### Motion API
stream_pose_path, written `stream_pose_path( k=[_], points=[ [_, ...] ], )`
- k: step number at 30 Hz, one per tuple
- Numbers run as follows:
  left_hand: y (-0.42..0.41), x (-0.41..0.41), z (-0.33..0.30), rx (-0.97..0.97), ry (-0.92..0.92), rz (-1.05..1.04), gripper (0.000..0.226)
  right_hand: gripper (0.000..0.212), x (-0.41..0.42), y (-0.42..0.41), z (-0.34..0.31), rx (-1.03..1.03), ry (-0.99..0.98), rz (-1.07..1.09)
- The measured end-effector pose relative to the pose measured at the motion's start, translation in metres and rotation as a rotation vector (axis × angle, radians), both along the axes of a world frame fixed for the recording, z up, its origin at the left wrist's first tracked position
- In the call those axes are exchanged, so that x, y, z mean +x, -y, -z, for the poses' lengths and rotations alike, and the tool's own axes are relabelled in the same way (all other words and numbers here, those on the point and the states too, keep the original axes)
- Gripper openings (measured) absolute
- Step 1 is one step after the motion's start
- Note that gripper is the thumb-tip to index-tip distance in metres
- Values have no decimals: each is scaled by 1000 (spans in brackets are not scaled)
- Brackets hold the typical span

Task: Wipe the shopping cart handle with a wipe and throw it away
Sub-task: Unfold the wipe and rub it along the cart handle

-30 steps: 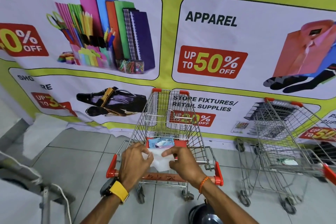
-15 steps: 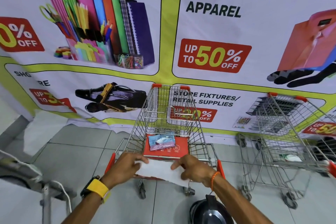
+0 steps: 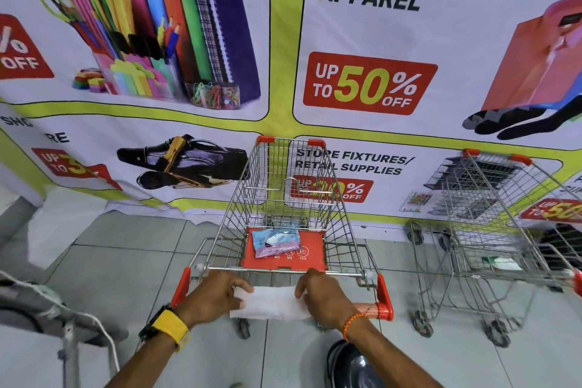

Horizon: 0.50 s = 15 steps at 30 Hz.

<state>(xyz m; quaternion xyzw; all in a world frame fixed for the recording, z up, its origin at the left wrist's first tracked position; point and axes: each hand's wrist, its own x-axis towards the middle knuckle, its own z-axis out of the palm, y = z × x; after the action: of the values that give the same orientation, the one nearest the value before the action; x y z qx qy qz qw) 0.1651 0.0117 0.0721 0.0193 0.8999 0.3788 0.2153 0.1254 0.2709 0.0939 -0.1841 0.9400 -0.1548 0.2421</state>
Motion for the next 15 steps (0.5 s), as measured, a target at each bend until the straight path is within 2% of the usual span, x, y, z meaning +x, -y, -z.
stream_pose_path(
  k=[7, 10, 13, 15],
  points=[
    [2, -6, -1, -4, -22, 110, 26, 34, 2, -1, 4, 70, 62, -47],
    [1, -6, 0, -32, -33, 176, 28, 32, 12, 2, -1, 138, -82, -57],
    [5, -6, 4, -44, -58, 196, 28, 34, 23, 11, 2, -69, -336, 5],
    [8, -5, 8, -26, -82, 188, 27, 31, 35, 21, 11, -304, -303, 6]
  ],
)
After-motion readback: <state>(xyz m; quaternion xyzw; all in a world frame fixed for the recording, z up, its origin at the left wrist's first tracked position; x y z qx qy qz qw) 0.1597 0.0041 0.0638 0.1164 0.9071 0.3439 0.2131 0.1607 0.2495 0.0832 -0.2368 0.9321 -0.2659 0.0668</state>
